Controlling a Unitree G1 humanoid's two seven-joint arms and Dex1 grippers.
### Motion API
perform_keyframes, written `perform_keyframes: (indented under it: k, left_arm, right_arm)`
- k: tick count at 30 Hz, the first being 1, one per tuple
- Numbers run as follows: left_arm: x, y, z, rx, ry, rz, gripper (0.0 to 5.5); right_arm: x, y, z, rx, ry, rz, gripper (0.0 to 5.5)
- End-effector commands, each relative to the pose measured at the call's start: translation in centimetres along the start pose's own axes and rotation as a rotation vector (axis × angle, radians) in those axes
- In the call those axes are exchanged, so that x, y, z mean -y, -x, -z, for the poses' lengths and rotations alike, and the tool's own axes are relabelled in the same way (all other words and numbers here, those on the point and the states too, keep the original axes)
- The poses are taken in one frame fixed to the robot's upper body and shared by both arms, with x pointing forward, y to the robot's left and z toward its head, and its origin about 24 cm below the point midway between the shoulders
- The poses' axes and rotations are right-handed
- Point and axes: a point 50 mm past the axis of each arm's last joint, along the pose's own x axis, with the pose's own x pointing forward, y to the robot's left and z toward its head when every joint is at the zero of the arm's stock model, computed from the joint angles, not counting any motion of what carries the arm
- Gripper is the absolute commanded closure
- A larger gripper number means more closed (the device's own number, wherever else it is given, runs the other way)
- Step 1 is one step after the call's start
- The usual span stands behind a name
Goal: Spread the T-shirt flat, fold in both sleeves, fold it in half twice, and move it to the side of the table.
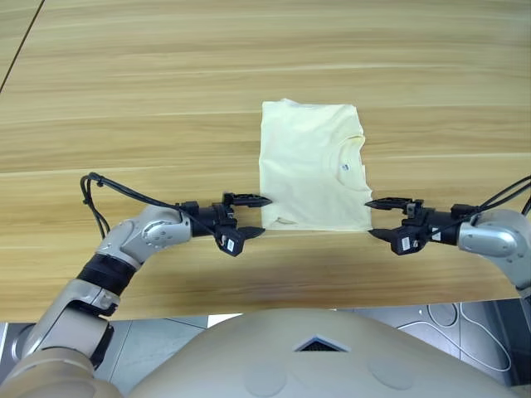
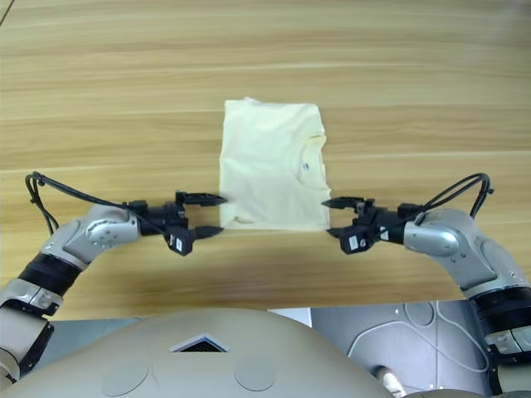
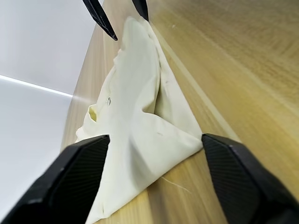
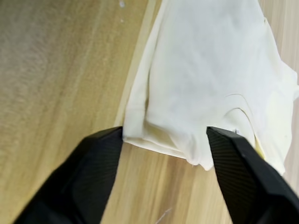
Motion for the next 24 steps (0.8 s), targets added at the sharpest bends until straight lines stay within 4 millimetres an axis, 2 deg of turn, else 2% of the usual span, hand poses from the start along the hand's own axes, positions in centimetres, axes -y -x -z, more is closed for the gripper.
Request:
perform_keyframes:
  k: [1,10,13,22,24]
  left_arm:
    - [2.4,0.2,0.9,-0.075,0.027,0.160,2.44]
    - [2.8,0.2,1.0,-0.085,0.037,0.196,4.08]
    - [3.0,0.3,1.0,-0.088,0.040,0.209,4.46]
    - [3.1,0.5,1.1,-0.088,0.050,0.225,5.49]
    - [3.2,0.5,0.8,-0.064,0.066,0.226,5.50]
  right_arm:
    - [-3.0,-0.9,0.8,-0.068,-0.056,-0.167,3.16]
    - [-3.0,-1.9,0.5,-0.037,-0.047,-0.164,4.99]
    - [-2.7,-2.1,0.4,-0.028,-0.042,-0.158,5.43]
    - [-2.5,-2.2,0.2,-0.020,-0.034,-0.152,5.48]
    - [-2.5,-2.2,0.1,-0.015,-0.035,-0.151,5.48]
